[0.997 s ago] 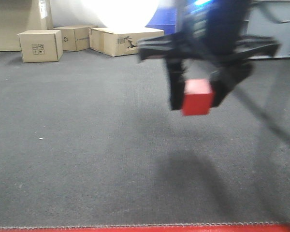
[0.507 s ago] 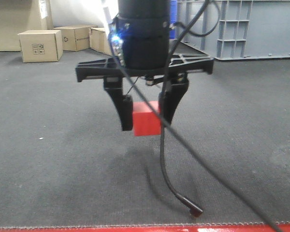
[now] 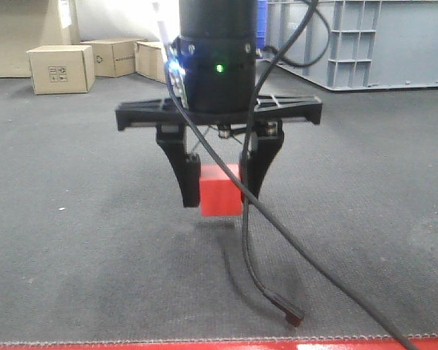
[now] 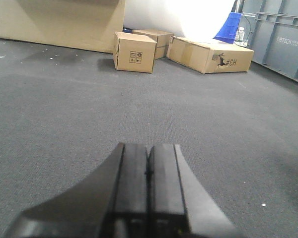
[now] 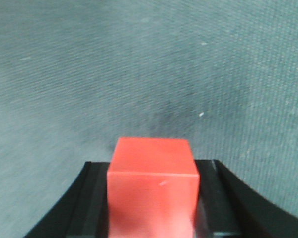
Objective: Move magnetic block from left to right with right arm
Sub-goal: 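Lower the red cube onto the grey table with the right gripper, then open the right gripper and raise it away from the cube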
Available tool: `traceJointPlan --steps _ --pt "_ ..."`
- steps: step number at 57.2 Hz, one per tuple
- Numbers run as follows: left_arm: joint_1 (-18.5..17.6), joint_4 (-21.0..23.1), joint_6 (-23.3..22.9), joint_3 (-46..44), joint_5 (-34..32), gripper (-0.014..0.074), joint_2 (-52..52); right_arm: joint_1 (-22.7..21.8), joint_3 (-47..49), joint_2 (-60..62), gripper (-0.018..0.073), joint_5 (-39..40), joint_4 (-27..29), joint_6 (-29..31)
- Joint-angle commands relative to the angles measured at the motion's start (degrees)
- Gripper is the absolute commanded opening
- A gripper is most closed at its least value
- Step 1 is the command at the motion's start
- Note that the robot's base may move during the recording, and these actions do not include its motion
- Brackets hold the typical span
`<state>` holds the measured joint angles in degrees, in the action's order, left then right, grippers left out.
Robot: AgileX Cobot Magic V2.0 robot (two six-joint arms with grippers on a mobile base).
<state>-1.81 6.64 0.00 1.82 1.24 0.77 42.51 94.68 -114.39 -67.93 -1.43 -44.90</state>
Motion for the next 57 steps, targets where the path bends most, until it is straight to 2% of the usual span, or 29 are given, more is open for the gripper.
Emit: traceJointPlan --steps 1,8,11,16,21,24,37,50,54,57 --pt "-0.3 0.2 0.0 0.4 -4.5 -0.0126 0.6 -1.3 1.9 1.9 0.0254 -0.1 -0.2 0.1" --pt "-0.3 0.2 0.0 0.4 -4.5 -0.0126 0.6 -1.3 1.9 1.5 0.0262 0.5 -0.2 1.5" --pt "-0.3 0.2 0.0 0.4 -4.5 -0.0126 0.6 -1.3 1.9 1.5 0.03 1.6 -0.2 1.7" --pt "-0.3 0.2 0.0 0.4 -4.5 -0.0126 0.6 -1.3 1.9 1.5 0.0415 2.8 0.0 2.8" --pt "-0.3 0.2 0.0 0.4 -4.5 -0.0126 0.6 -1.3 1.9 1.5 0.0568 3.1 0.0 3.3" --pt "-0.3 0.2 0.0 0.4 -4.5 -0.0126 0.6 -1.3 1.9 1.6 0.0612 3.1 0.0 3.3" --pt "-0.3 0.2 0.0 0.4 -4.5 -0.0126 0.6 -1.3 1.9 4.2 0.0595 3.7 -0.8 3.3" --pt "-0.3 0.2 0.0 0.4 -4.5 -0.0126 0.6 -1.3 0.3 10.8 0.059 5.5 -4.9 3.5" --pt "-0.3 0.2 0.0 0.4 -4.5 -0.0126 0.6 -1.4 -2.1 14.1 0.0562 7.4 -7.4 4.1" --pt "-0.3 0.2 0.0 0.4 -4.5 -0.0126 0.6 -1.9 -4.2 17.1 0.0505 9.1 -9.4 5.0"
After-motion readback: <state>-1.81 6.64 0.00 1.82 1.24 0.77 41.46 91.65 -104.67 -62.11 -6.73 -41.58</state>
